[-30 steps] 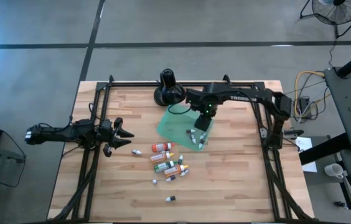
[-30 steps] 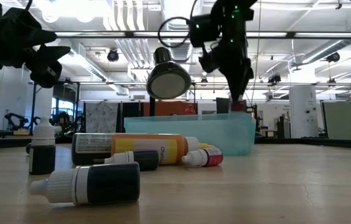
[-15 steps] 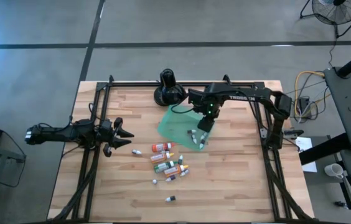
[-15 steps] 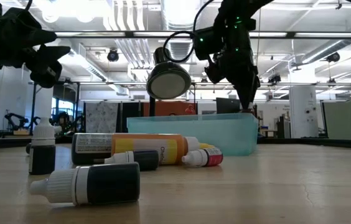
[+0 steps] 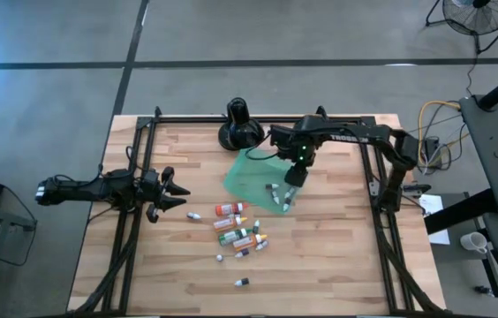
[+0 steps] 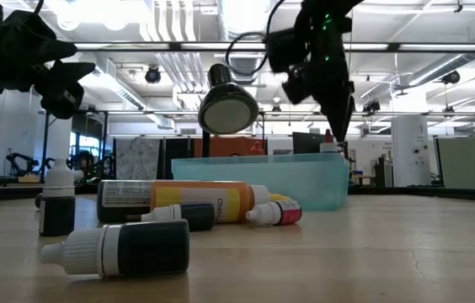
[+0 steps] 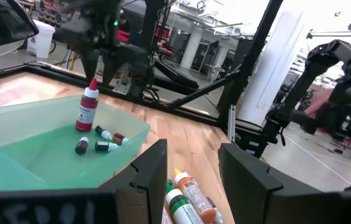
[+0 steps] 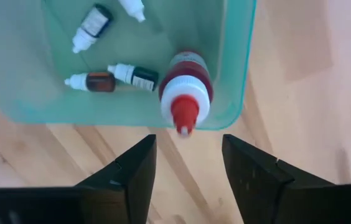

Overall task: Pick & Place food coloring
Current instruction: Put the small black food coloring bottle into the green bin

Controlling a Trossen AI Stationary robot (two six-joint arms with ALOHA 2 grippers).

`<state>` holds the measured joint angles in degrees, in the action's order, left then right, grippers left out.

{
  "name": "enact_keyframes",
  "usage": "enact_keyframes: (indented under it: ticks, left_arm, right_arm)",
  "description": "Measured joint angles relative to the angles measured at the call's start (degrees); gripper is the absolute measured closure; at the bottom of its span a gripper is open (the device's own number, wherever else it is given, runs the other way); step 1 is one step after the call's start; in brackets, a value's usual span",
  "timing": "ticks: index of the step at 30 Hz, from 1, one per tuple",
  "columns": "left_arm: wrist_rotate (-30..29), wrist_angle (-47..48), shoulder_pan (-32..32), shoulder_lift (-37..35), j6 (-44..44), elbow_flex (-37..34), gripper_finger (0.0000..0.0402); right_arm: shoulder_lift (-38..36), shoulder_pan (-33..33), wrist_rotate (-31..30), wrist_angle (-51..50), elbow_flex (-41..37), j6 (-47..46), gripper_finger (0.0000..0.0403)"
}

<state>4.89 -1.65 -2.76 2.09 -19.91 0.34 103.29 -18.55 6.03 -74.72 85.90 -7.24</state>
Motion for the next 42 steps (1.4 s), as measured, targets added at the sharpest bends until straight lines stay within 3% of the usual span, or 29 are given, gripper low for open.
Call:
enact_keyframes:
  ticks: [9,12,19,24,28,31,37,42]
  left_arm:
    - [0.0,0.0,0.0,0.0,0.0,0.0,0.0284]
    - [0.0,0.0,0.0,0.0,0.0,0.0,0.0284]
    - [0.0,0.0,0.0,0.0,0.0,0.0,0.0284]
    - [-0.2,-0.5,0.0,0.0,0.0,0.0,0.0284]
    - [-2.6,-7.9,0.0,0.0,-1.2,0.0,0.0284]
    - [-2.6,-14.5,0.0,0.0,-6.0,0.0,0.0284]
    - [-2.8,-26.6,0.0,0.0,-29.5,0.0,0.0284]
    - [-2.9,-29.2,0.0,0.0,-33.5,0.0,0.0284]
  right_arm:
    - [-5.5,9.9,0.5,0.0,-0.1,20.6,0.0227]
    - [-5.4,12.9,0.4,1.2,-1.3,22.2,0.0228]
    - [-5.0,18.6,0.7,3.9,-5.1,9.2,0.0237]
    - [-5.0,22.5,4.9,11.7,-9.7,7.0,0.0243]
    - [-5.0,25.8,7.5,17.1,-11.6,0.0,0.0247]
    - [-5.0,28.3,7.5,19.1,-11.9,-5.1,0.0251]
    - [-5.0,33.2,7.5,25.7,-13.1,-10.2,0.0259]
    - [-5.0,36.4,7.6,31.0,-13.7,-17.4,0.0258]
